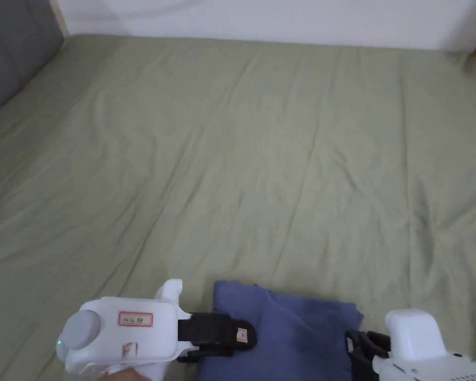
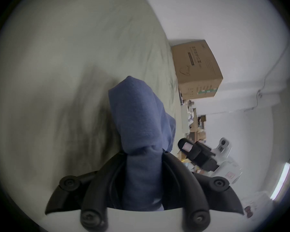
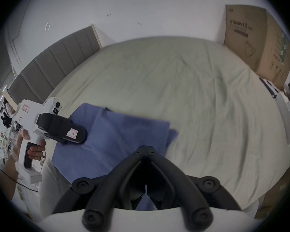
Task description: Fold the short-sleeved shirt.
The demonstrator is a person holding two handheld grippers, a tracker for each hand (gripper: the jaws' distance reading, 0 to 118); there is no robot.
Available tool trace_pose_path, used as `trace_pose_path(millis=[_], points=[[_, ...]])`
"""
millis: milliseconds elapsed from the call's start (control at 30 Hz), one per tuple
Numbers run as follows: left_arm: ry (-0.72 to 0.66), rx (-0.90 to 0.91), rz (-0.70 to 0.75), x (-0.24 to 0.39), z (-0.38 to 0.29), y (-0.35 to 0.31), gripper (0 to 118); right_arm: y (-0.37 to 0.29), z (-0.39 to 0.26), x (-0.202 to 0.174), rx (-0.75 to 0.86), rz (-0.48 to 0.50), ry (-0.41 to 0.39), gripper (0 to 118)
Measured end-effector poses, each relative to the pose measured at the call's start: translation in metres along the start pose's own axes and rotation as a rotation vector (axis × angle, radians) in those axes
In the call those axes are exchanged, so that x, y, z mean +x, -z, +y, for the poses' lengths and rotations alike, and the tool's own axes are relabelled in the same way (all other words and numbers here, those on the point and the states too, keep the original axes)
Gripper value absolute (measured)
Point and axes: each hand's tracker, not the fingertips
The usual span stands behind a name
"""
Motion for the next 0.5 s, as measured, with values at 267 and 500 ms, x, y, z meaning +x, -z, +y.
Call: trace_pose_path(millis=[267, 500], points=[[0.218, 0.073, 0.422, 0.004, 0.048, -0.125, 21, -0.020, 0.013, -0.020, 0.081, -0.039, 0.036, 0], [0.323, 0.038, 0.977, -0.038, 0.100, -0.209, 21, -0.011, 0.005, -0.032, 0.005, -0.043, 0.013, 0]])
